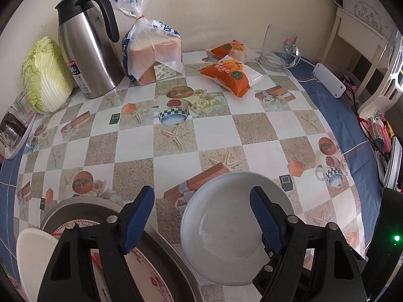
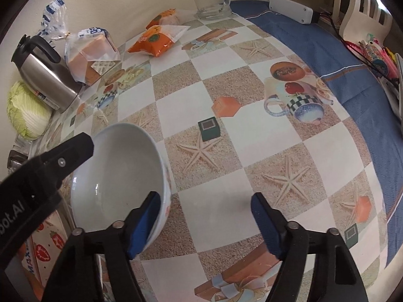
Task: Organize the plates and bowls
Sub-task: 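Move both tools toward the round white bowl on the table, then close both tools on the rim of the round white bowl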
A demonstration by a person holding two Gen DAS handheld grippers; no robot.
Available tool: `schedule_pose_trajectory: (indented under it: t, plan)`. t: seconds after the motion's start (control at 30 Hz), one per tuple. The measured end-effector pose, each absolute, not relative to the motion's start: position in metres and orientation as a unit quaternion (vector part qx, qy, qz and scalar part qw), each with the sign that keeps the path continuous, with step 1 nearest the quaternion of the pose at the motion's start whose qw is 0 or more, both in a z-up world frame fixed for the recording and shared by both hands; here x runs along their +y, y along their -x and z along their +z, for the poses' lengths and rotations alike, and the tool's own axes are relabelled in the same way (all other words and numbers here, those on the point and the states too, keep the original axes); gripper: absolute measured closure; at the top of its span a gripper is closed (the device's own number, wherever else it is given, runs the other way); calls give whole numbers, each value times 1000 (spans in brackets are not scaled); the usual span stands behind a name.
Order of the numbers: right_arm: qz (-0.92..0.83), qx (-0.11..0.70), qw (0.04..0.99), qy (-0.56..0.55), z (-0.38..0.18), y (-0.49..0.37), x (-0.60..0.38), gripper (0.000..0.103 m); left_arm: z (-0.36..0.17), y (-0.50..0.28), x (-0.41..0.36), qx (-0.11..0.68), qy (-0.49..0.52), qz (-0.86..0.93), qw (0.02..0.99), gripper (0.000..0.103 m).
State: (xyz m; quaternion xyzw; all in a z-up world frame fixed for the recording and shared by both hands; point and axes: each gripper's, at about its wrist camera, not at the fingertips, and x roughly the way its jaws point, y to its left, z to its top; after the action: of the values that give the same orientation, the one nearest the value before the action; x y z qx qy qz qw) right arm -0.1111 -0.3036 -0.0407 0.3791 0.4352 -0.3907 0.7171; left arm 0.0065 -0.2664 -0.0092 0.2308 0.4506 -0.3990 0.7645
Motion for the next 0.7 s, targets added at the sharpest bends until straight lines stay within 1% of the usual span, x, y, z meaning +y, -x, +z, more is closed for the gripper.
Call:
schedule_pose_trajectory:
  t: [0.03,0.07,0.1,0.13,0.17,0.2,0.27,0.33,0.43,0.47,0.5,0.53,0.57,0.63,0.7]
  plan:
    - [-385,432,720,-383,-41,111,-304,35,-10,-7,-266,452,-230,-398,764,30]
    - [-382,432,721,-385,-40,110,-303,37,-10,-8,-266,454,-230,-397,764,33]
    - [-380,431,723,-384,-40,109,-303,42,-11,-8,-266,456,-229,-396,764,34]
    - [-379,429,724,-384,-39,109,-303,51,-11,-8,-265,455,-230,-395,764,34]
    - [-378,426,726,-385,-37,110,-303,56,-11,-8,-266,455,-230,-395,764,34]
    - [-380,424,726,-385,-36,110,-304,62,-12,-8,-266,457,-229,-395,763,34]
    - [-384,420,727,-385,-33,113,-305,67,-12,-8,-266,459,-228,-397,762,34]
    - [-385,417,727,-387,-32,114,-306,75,-13,-7,-266,460,-228,-398,760,34]
    - [-386,415,727,-388,-31,116,-307,80,-16,-7,-267,464,-226,-400,757,36]
    - [-387,414,726,-390,-31,117,-307,80,-17,-6,-267,466,-226,-400,756,38]
    - [-387,412,725,-392,-31,118,-308,80,-18,-6,-267,468,-226,-399,755,40]
    - [-388,411,724,-395,-32,119,-308,80,-19,-6,-267,470,-226,-399,754,46]
    - [-389,409,724,-398,-32,120,-309,80,-20,-6,-267,472,-226,-399,753,49]
    - [-391,405,722,-403,-32,123,-310,80,-24,-7,-268,476,-226,-399,750,52]
    - [-395,402,719,-406,-32,126,-311,81,-27,-6,-268,481,-227,-402,746,58]
